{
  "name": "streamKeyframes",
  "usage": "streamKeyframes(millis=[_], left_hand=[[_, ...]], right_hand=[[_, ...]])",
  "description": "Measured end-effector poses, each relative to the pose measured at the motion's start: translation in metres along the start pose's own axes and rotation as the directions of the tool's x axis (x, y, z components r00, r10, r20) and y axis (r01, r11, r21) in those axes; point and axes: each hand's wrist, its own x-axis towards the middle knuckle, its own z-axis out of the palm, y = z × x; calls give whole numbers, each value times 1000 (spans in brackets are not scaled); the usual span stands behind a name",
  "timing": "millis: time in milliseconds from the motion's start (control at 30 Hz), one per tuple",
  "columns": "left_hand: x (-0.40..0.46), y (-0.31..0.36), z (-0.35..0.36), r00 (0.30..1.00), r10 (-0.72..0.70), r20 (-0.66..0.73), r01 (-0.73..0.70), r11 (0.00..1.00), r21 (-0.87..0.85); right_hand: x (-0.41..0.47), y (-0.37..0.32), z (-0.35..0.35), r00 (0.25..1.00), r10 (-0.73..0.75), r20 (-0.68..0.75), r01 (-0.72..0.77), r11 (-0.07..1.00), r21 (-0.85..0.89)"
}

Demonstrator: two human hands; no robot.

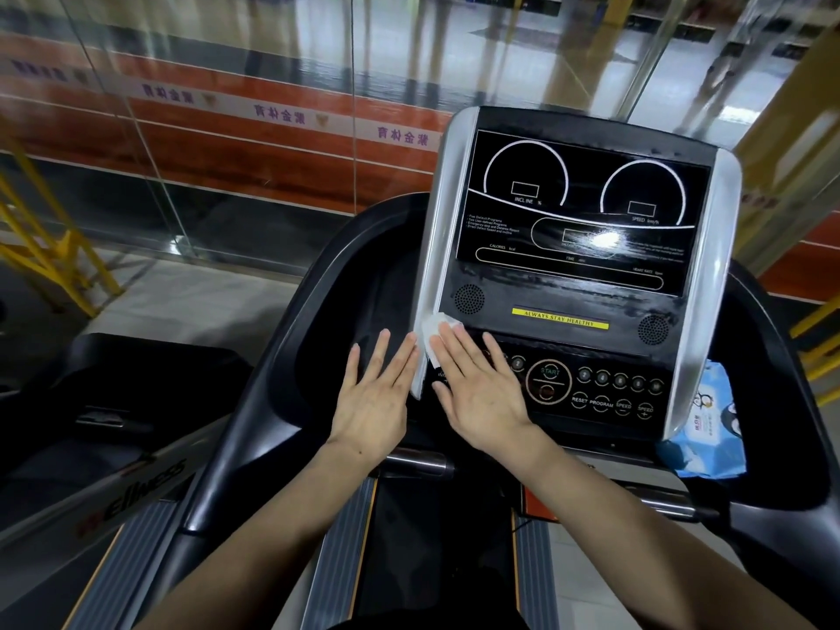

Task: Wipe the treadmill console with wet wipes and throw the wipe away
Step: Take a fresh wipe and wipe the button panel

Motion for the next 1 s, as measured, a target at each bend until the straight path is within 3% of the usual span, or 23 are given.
streamKeyframes(millis=[233, 567, 867, 1000], left_hand=[[0, 5, -1, 999, -29, 18, 28, 999, 27], [0, 8, -5, 1000, -30, 2, 30, 999, -25], [6, 11, 1, 999, -33, 12, 33, 999, -6], [5, 8, 2, 999, -34, 2, 34, 999, -32]], right_hand=[[-51, 33, 6, 988, 156, 5, -155, 987, -28], [2, -8, -1, 999, 8, 43, -9, 1000, 20], [-49, 33, 10, 988, 157, 9, -157, 987, 33], [-38, 25, 11, 994, 109, 9, -110, 992, 62]])
